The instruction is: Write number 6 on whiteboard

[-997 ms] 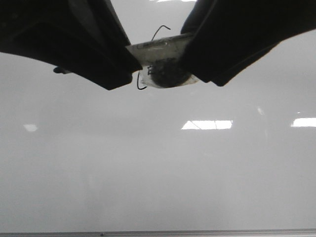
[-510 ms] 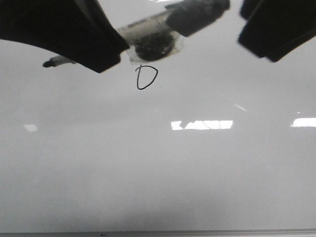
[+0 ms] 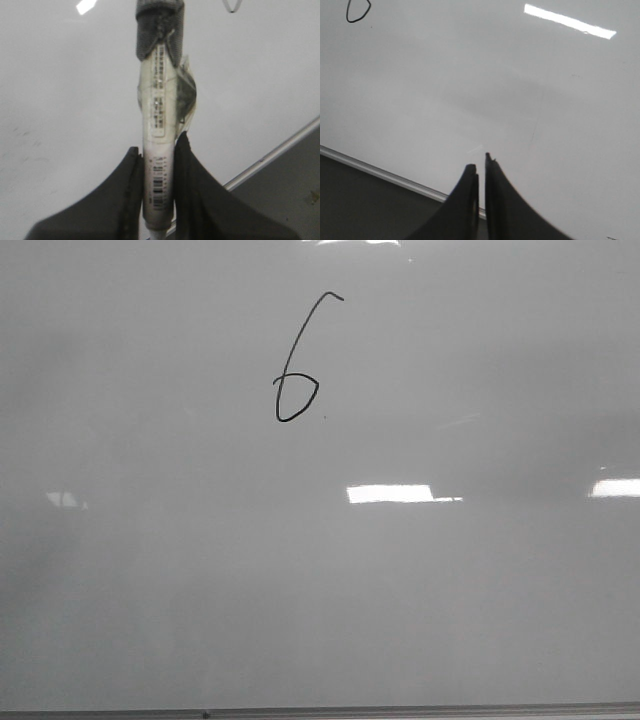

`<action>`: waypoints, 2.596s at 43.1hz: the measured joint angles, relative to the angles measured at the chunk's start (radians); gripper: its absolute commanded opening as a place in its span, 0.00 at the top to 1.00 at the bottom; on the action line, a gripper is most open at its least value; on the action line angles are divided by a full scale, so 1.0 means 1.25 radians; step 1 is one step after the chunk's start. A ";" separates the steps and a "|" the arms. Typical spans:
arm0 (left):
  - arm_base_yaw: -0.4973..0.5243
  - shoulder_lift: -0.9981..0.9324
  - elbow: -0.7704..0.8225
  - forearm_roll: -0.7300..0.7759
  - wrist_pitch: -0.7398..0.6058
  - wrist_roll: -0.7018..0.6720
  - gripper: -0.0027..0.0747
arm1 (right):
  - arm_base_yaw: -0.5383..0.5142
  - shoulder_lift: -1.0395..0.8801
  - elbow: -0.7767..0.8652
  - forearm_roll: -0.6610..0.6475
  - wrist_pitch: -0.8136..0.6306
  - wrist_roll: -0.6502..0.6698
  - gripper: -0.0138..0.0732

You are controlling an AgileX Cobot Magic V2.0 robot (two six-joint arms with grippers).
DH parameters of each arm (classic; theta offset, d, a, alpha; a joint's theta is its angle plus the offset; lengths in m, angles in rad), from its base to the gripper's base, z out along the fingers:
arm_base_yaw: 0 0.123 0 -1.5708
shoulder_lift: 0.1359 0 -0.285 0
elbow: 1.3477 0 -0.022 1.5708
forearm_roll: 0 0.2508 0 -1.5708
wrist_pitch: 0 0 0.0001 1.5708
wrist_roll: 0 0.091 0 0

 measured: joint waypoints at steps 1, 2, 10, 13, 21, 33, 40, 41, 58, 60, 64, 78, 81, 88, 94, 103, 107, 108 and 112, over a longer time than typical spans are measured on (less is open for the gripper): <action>0.017 -0.011 0.007 0.000 0.000 -0.002 0.93 | -0.002 -0.013 0.009 0.000 -0.010 0.002 0.93; 0.039 -0.026 0.016 0.000 0.000 -0.008 0.93 | -0.004 -0.023 0.021 0.000 -0.018 0.002 0.92; 0.171 -0.076 0.068 0.000 -0.010 -0.025 0.93 | -0.005 -0.064 0.055 0.000 -0.051 0.002 0.92; 0.220 -0.076 0.088 0.000 -0.031 -0.042 0.93 | -0.005 -0.064 0.060 0.000 -0.056 0.002 0.92; 0.349 -0.026 0.119 0.000 -0.153 -0.128 0.93 | -0.005 -0.064 0.066 0.002 -0.058 0.002 0.92; 0.485 0.179 0.119 -0.006 -0.354 -0.176 0.93 | -0.005 -0.064 0.066 0.010 -0.058 0.004 0.92; 0.488 0.315 0.119 -0.009 -0.463 -0.176 0.93 | -0.005 -0.064 0.066 0.011 -0.061 0.004 0.92; 0.488 0.336 0.119 -0.009 -0.479 -0.176 0.93 | -0.005 -0.064 0.066 0.011 -0.061 0.004 0.92; 0.486 0.532 0.113 -0.009 -0.701 -0.176 0.85 | -0.005 -0.064 0.083 0.015 -0.087 0.004 0.92; 0.486 0.540 0.113 -0.009 -0.713 -0.176 0.78 | -0.005 -0.064 0.083 0.015 -0.091 0.004 0.92; 0.486 0.554 0.113 -0.009 -0.734 -0.176 0.68 | -0.005 -0.064 0.083 0.015 -0.093 0.004 0.92; 0.485 0.597 0.099 -0.009 -0.770 -0.176 0.49 | -0.005 -0.064 0.083 0.017 -0.093 0.004 0.92; 0.485 0.593 0.099 -0.009 -0.771 -0.176 0.41 | -0.005 -0.064 0.083 0.017 -0.094 0.005 0.92; 0.485 0.534 0.099 -0.009 -0.717 -0.163 0.35 | -0.005 -0.064 0.083 0.017 -0.095 0.005 0.92; 0.485 0.435 0.101 0.014 -0.627 -0.156 0.38 | -0.005 -0.064 0.083 0.017 -0.095 0.005 0.92; 0.485 0.226 0.141 0.034 -0.589 -0.156 0.57 | -0.005 -0.064 0.085 0.017 -0.097 0.005 0.92; 0.485 0.124 0.166 0.035 -0.584 -0.156 0.70 | -0.005 -0.064 0.086 0.019 -0.100 0.005 0.92; 0.485 0.094 0.172 0.035 -0.578 -0.156 0.74 | -0.005 -0.064 0.086 0.020 -0.102 0.005 0.92; 0.485 0.005 0.201 0.035 -0.553 -0.154 0.89 | -0.005 -0.066 0.086 0.035 -0.113 0.005 0.92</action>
